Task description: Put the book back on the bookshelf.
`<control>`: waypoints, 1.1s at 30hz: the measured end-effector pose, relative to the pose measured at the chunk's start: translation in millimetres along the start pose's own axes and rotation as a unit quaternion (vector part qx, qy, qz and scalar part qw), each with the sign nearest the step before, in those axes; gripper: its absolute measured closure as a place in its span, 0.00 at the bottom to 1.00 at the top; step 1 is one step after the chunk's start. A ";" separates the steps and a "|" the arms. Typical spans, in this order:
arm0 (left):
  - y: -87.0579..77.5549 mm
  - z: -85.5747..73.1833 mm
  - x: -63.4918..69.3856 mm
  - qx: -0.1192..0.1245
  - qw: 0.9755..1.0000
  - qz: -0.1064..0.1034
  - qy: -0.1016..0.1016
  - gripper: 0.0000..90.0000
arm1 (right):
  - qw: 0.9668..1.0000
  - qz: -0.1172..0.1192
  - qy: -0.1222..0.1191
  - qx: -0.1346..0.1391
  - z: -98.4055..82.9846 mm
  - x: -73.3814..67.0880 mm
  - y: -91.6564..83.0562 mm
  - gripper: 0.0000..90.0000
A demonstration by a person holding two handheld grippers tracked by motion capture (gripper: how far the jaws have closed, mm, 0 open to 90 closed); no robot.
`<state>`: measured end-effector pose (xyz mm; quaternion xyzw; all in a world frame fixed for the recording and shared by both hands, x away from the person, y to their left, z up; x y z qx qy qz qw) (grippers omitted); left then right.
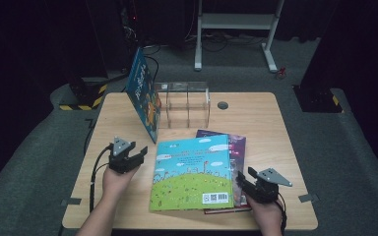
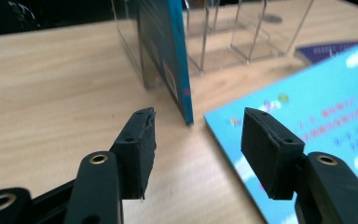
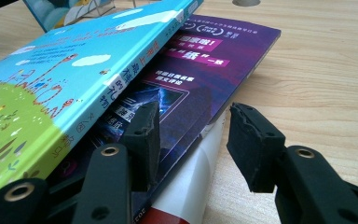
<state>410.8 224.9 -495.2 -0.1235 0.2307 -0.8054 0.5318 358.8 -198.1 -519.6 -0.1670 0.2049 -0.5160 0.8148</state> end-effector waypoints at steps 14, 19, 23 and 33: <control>-15.2 -44.3 24.2 -0.058 0.997 -0.039 -0.021 0.40 | 1.000 0.001 0.001 0.001 0.0 0.1 -0.7 0.60; -11.4 -57.8 33.3 -0.074 0.995 -0.069 -0.027 0.37 | 1.000 0.001 0.000 -0.002 -0.4 0.6 -0.3 0.59; -9.3 -61.1 41.3 -0.081 0.991 -0.100 -0.030 0.35 | 1.000 0.001 -0.002 -0.007 -0.2 0.1 0.1 0.57; -4.7 -61.2 45.7 -0.091 0.988 -0.125 -0.025 0.29 | 1.000 -0.008 -0.011 -0.004 3.1 -2.7 -4.8 0.54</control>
Point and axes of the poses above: each handheld gripper's, and its own axes: y roughly forward along the jaws, z roughly out of its top, x roughly to its right, the point moved 4 cm from there along y, roughly forward along the jaws, and after that the axes turned 5 degrees about y, right-handed, at the moved point
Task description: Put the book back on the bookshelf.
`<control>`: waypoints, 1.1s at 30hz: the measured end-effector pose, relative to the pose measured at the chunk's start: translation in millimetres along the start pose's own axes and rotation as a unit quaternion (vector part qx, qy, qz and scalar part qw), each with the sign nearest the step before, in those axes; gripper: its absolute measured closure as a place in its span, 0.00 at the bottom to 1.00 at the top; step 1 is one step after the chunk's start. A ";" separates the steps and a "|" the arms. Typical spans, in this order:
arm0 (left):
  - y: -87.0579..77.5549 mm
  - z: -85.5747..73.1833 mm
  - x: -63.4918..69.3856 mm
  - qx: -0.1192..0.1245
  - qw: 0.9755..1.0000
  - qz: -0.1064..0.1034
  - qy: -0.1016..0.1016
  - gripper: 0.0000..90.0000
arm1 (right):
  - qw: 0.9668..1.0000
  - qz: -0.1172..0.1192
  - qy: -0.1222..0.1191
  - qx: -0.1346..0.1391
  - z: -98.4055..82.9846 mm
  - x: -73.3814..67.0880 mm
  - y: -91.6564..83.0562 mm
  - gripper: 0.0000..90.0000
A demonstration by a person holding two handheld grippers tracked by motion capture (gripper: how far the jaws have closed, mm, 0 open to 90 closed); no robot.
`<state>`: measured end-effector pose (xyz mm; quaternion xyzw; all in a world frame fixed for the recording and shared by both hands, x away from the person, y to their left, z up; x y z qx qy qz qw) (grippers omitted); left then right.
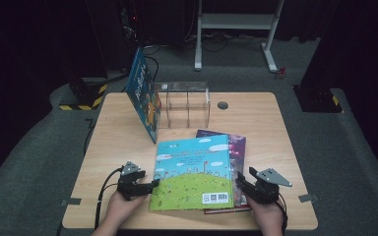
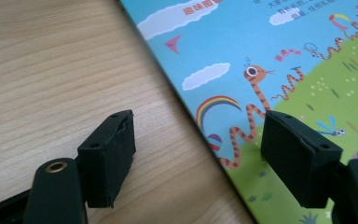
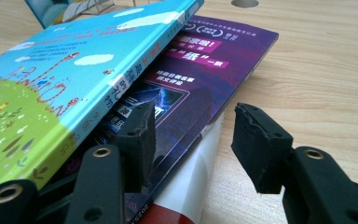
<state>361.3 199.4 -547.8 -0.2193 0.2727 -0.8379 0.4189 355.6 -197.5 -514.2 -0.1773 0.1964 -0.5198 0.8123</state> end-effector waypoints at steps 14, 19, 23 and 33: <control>4.7 1.2 12.7 -0.004 0.999 -0.039 -0.006 0.23 | 0.999 0.033 0.008 0.004 10.0 -20.0 -9.6 0.42; 5.9 0.9 16.3 -0.004 0.999 -0.044 -0.010 0.20 | 0.999 0.052 -0.001 -0.006 10.4 -33.1 -7.8 0.40; 6.1 0.8 17.8 -0.006 0.999 -0.049 -0.006 0.18 | 0.998 0.064 -0.005 -0.016 9.5 -41.5 -5.6 0.39; 8.1 0.7 23.7 -0.003 0.998 -0.065 -0.007 0.16 | 0.996 0.077 0.004 -0.048 6.2 -48.0 1.5 0.34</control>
Point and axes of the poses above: each handheld gripper's, and its own axes: y roughly forward along the jaws, z roughly out of its top, x roughly to its right, the point moved 4 cm from there along y, roughly forward along the jaws, and after that the axes turned 5 degrees about y, right-handed, at the moved point
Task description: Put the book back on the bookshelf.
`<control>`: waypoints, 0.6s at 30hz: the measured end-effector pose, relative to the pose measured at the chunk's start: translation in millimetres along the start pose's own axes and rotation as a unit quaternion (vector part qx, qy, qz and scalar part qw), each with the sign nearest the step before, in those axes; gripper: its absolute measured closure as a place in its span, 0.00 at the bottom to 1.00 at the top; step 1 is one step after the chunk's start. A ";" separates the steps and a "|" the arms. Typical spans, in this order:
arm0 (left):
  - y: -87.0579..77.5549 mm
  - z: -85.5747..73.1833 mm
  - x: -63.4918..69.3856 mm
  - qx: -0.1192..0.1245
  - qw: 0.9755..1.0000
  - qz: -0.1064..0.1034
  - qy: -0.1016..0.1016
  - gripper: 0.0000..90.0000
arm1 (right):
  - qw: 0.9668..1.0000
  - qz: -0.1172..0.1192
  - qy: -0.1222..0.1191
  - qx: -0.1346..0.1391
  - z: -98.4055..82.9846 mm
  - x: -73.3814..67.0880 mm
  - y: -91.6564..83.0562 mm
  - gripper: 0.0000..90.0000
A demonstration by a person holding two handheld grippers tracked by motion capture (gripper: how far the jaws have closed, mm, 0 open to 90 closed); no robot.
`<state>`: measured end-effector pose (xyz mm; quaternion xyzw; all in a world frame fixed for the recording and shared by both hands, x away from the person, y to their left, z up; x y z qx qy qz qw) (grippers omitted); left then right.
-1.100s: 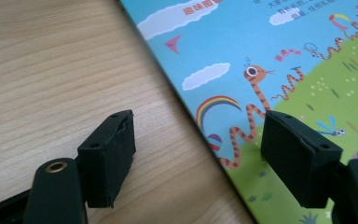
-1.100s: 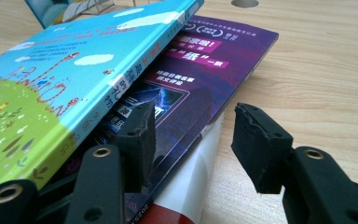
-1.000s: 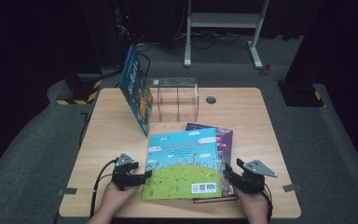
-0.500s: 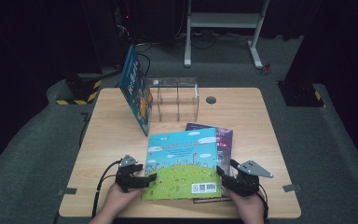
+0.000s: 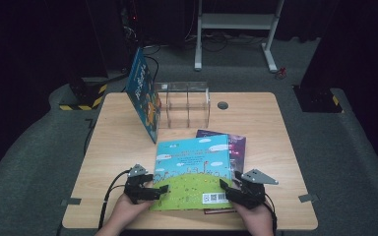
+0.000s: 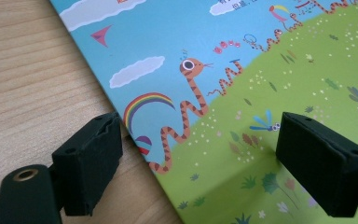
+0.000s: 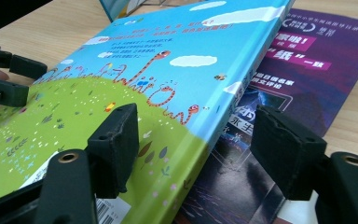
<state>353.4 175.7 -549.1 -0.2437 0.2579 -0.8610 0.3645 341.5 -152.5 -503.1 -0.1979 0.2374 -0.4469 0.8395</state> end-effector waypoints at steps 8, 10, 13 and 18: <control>1.5 0.1 1.9 0.000 1.000 -0.006 0.004 0.13 | 1.000 0.011 0.011 -0.017 -0.2 -6.1 8.4 0.31; 1.6 0.0 2.1 -0.002 1.000 -0.004 0.006 0.12 | 1.000 0.011 0.014 -0.019 -0.4 -7.8 9.3 0.30; 2.1 0.0 2.9 -0.001 1.000 -0.004 0.008 0.11 | 1.000 0.011 0.013 -0.018 -1.0 -8.1 9.3 0.30; 2.3 0.3 3.2 -0.003 1.000 -0.005 0.011 0.11 | 0.999 0.014 0.016 -0.025 -1.7 -9.1 8.9 0.29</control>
Point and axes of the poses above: each handheld gripper's, and its own axes: y roughly forward along the jaws, z roughly out of its top, x roughly to its right, the point moved 4 cm from there along y, roughly forward along the jaws, and after that the axes turned 5 degrees about y, right-handed, at the moved point
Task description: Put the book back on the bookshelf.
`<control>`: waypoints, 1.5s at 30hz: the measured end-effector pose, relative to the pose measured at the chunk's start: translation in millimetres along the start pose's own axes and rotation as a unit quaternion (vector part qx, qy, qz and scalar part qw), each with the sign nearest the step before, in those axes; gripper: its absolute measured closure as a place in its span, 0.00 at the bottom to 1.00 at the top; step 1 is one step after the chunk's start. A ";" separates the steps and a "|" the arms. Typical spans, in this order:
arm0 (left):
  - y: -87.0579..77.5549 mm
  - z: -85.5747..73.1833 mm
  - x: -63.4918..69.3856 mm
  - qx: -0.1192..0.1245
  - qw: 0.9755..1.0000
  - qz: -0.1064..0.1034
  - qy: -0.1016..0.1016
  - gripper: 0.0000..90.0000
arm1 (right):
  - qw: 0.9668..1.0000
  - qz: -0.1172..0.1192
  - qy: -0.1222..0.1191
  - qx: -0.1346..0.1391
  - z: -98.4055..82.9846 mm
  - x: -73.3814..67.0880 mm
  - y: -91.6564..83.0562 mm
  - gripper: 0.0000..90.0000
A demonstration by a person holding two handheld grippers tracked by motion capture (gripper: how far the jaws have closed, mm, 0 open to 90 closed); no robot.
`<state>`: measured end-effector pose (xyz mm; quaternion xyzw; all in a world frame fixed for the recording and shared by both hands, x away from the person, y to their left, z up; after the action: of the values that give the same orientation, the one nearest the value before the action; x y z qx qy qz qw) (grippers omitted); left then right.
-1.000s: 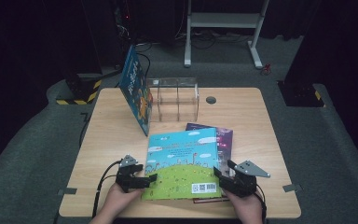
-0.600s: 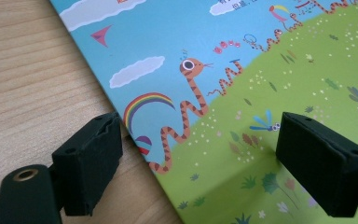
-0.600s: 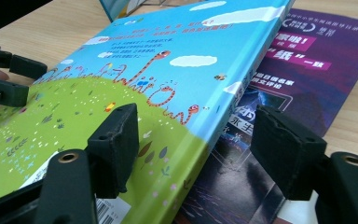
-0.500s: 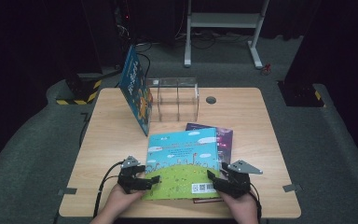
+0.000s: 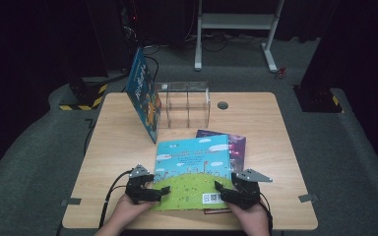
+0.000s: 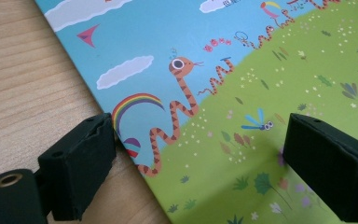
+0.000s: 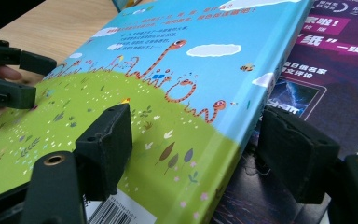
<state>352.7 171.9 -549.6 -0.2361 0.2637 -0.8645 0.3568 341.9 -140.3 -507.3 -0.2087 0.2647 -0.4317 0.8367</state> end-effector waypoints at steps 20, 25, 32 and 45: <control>1.6 1.6 3.9 -0.005 1.000 0.002 -0.001 0.10 | 0.999 0.019 0.009 -0.027 -0.4 -0.7 -1.7 0.30; 1.6 1.2 3.8 -0.003 1.000 0.002 0.000 0.10 | 0.999 0.022 0.015 -0.028 -0.9 -0.1 -2.8 0.32; 2.0 1.2 3.3 -0.004 1.000 0.001 0.005 0.09 | 0.999 0.023 0.020 -0.025 -0.6 0.7 -5.5 0.37; 4.8 1.6 5.1 -0.007 1.000 -0.003 0.006 0.03 | 1.000 0.014 0.010 -0.018 -0.2 1.5 -12.4 0.44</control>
<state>352.8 164.8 -550.3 -0.2344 0.2706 -0.8651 0.3513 334.9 -148.3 -500.7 -0.2160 0.2834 -0.4169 0.8362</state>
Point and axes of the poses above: each handheld gripper's, and its own axes: y roughly forward along the jaws, z roughly out of its top, x roughly to its right, the point moved 4 cm from there along y, roughly forward along the jaws, and after that the axes turned 5 degrees about y, right-handed, at the moved point
